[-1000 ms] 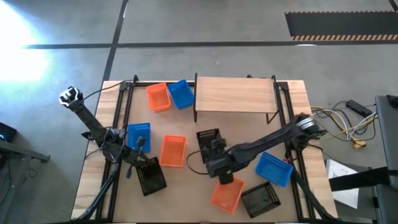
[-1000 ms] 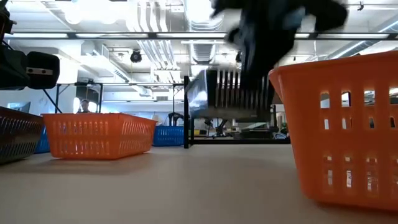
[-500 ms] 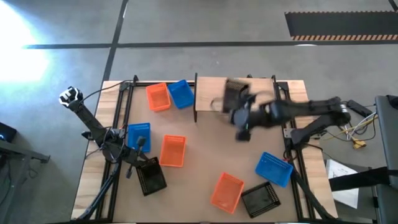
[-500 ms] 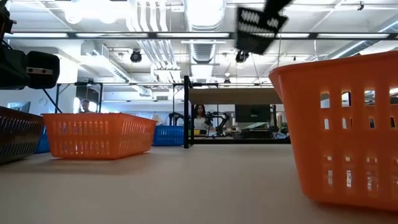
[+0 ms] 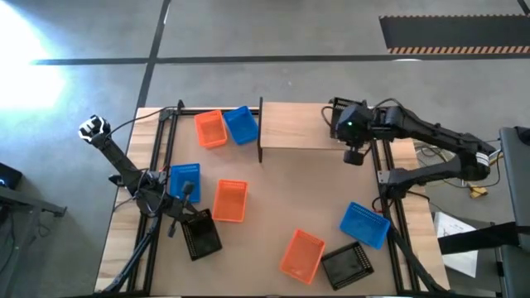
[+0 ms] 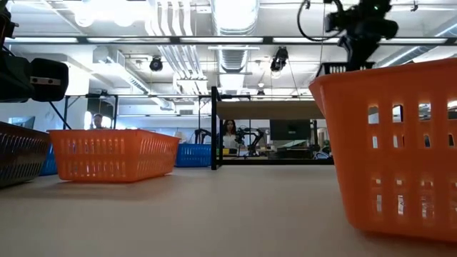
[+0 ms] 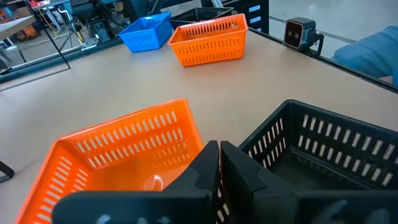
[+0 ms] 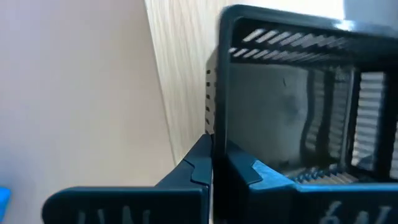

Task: Stack baskets on shelf by color
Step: Put the center black bin on the shelf, then put the bottom orange bin on the shelf

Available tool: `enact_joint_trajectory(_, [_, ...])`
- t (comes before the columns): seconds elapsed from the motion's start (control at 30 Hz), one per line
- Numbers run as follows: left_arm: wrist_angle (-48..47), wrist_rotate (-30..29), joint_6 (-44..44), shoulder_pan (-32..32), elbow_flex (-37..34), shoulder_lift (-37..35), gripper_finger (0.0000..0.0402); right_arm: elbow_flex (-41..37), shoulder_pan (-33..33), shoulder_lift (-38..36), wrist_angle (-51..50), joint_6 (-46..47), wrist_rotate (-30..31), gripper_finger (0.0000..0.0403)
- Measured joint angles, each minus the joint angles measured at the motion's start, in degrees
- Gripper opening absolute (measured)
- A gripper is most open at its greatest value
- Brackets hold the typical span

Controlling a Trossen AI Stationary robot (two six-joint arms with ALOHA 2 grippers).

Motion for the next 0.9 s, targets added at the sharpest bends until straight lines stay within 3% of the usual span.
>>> enact_joint_trajectory(0.27, [-0.02,0.00,0.00,0.01,0.00,0.00,0.0000,-6.90,-0.51,-3.89,-0.28,-1.41,1.17,0.0024])
enact_joint_trajectory(0.47, [-0.02,0.00,0.00,0.00,0.01,0.00,0.0000,-4.88,-0.48,-4.09,-4.29,-1.55,9.65,0.0086])
enact_joint_trajectory(0.57, [-0.02,0.00,0.00,0.01,-0.01,0.00,0.0000,-2.24,-0.48,-4.11,-6.03,-0.82,10.47,0.0119])
enact_joint_trajectory(0.73, [-0.04,0.01,0.00,0.00,0.00,0.00,0.0000,2.60,-0.40,-4.06,-9.54,4.40,10.30,0.0151])
enact_joint_trajectory(0.83, [-0.04,0.00,0.00,0.00,0.01,0.00,0.0000,4.89,0.45,-4.00,-11.11,12.87,9.95,0.0155])
enact_joint_trajectory(0.9, [-0.02,0.00,0.00,0.00,0.01,0.00,0.0000,5.62,2.06,-4.02,-11.08,19.03,6.49,0.0152])
